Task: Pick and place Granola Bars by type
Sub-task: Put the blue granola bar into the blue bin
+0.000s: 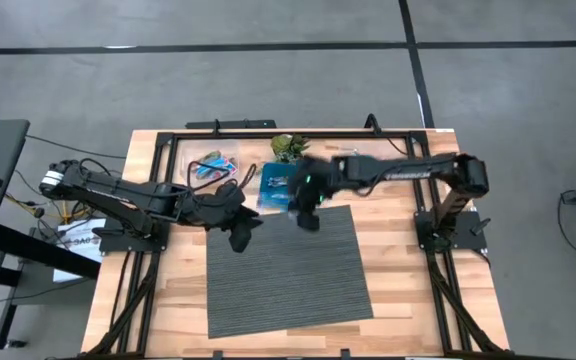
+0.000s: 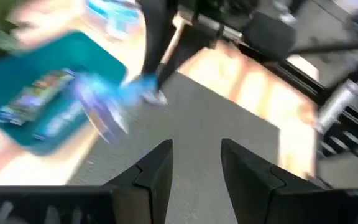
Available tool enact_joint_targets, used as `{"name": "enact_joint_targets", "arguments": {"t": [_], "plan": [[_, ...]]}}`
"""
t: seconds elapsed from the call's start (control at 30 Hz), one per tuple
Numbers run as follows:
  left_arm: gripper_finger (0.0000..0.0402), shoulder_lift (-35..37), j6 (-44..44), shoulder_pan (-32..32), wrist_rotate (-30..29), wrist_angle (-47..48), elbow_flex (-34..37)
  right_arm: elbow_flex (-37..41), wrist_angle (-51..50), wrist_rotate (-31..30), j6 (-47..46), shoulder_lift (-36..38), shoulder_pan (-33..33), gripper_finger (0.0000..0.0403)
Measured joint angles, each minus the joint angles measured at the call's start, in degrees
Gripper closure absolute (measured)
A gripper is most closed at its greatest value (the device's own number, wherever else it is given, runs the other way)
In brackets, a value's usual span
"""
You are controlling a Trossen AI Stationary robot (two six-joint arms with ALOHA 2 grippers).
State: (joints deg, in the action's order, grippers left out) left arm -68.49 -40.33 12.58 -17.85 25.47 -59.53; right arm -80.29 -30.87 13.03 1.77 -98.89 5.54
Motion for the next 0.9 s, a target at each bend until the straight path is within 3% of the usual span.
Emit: {"name": "enact_joint_targets", "arguments": {"t": [0.13,0.27,0.43,0.57,0.9], "plan": [[0.0275,0.00,-2.09,-0.85,-9.02,0.96,0.00,0.04,-1.16,-9.37,-2.37,2.59,4.86,0.0380],[0.0275,0.00,-5.76,-3.45,-13.57,2.80,0.00,0.04,-4.60,-11.71,-4.71,2.52,9.78,0.0383],[0.0275,0.00,-10.28,-7.56,-11.61,7.57,0.00,0.17,-11.25,-11.26,-5.28,-0.71,13.68,0.0388],[0.0275,0.00,-11.11,-9.68,-9.05,10.06,0.00,0.22,-12.15,-7.57,-4.83,-4.38,13.71,0.0380],[0.0275,0.00,-10.37,-10.43,-8.04,10.01,0.00,0.11,-6.30,-7.23,-4.36,-6.47,12.50,0.0340]]}}
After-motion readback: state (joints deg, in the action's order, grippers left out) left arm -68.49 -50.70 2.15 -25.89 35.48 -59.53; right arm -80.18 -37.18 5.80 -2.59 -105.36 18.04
